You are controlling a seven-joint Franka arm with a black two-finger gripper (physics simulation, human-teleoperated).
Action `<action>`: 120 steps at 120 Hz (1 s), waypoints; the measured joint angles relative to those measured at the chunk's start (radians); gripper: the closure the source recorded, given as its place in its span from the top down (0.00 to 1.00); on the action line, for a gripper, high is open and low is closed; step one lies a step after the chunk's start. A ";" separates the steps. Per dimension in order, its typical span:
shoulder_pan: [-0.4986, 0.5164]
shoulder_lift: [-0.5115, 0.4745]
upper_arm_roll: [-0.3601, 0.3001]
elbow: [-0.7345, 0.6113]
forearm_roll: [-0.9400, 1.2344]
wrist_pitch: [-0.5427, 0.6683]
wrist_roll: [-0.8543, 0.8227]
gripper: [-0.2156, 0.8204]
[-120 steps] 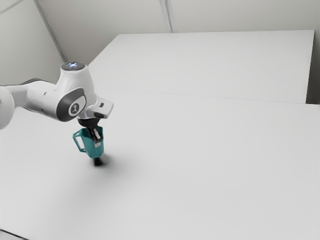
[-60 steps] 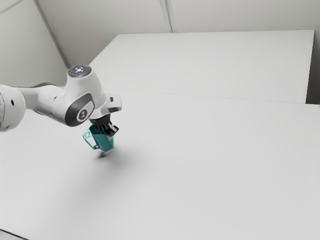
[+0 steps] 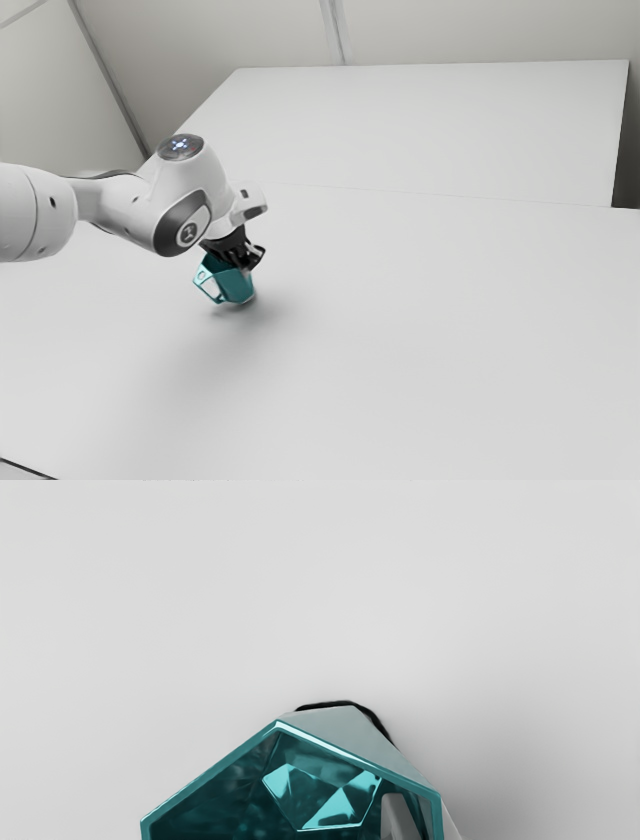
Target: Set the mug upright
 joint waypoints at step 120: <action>-0.016 -0.066 -0.002 0.153 -0.030 -0.104 -0.122 0.70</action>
